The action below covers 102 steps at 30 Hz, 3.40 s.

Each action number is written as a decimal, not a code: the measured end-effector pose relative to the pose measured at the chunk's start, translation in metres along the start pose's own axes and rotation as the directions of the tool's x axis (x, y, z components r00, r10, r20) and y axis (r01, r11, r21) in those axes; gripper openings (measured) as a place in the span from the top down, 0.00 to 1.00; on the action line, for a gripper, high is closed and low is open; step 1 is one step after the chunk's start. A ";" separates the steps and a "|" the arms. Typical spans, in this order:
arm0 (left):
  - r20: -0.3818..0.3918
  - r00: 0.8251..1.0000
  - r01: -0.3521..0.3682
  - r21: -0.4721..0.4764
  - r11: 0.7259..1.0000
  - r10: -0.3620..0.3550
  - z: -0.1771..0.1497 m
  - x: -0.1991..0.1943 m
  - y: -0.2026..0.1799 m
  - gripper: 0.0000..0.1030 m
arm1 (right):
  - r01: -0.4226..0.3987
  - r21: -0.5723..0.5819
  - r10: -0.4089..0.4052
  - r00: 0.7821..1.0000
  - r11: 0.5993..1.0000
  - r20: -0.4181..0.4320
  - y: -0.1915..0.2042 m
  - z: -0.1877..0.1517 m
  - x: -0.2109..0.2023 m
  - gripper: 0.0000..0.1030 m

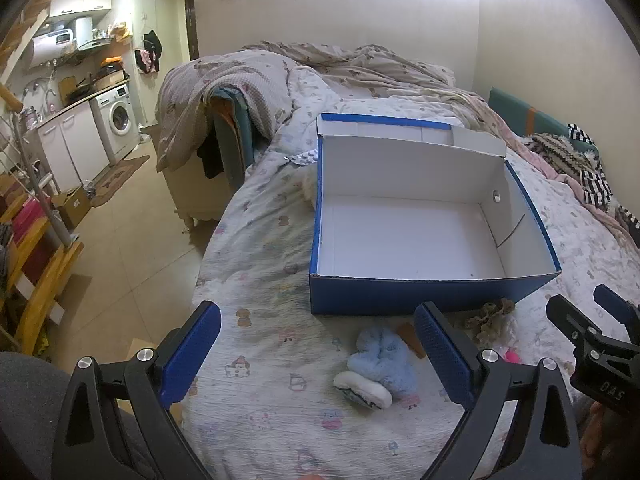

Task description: Organize soft objects

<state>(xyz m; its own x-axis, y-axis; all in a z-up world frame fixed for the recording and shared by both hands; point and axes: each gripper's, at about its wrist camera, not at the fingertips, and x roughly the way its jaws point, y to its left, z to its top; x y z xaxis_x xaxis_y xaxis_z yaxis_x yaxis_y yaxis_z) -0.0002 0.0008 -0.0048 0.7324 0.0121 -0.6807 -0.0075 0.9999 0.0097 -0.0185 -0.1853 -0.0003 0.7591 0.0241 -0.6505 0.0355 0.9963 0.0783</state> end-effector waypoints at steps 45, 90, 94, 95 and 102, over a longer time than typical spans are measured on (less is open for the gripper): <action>0.003 1.000 -0.009 0.006 1.000 0.009 0.003 -0.005 0.001 0.06 | 0.000 -0.002 0.000 1.000 1.000 -0.005 0.001 -0.002 0.001 0.00; 0.002 1.000 -0.008 0.005 1.000 0.008 -0.001 -0.003 0.002 0.06 | -0.020 0.038 0.021 1.000 0.999 -0.015 -0.005 -0.008 0.002 0.00; -0.004 1.000 -0.003 -0.006 1.000 0.003 -0.002 -0.006 0.005 0.06 | -0.034 0.067 0.034 0.999 0.997 -0.007 -0.012 -0.002 -0.006 0.00; -0.006 1.000 -0.002 -0.005 1.000 0.002 -0.002 -0.007 0.006 0.06 | -0.045 0.075 0.046 0.999 0.996 -0.005 -0.014 0.000 -0.008 0.00; -0.049 0.999 -0.017 0.007 1.000 0.017 0.002 -0.012 0.022 0.06 | -0.142 0.119 0.149 0.987 0.983 -0.056 -0.030 0.014 -0.015 0.00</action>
<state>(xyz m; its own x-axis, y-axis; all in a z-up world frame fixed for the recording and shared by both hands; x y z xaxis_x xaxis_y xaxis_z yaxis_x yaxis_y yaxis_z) -0.0078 0.0225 0.0048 0.6978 0.0292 -0.7157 -0.0148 0.9995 0.0264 -0.0221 -0.2168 0.0174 0.7183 0.1772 -0.6728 0.0043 0.9659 0.2590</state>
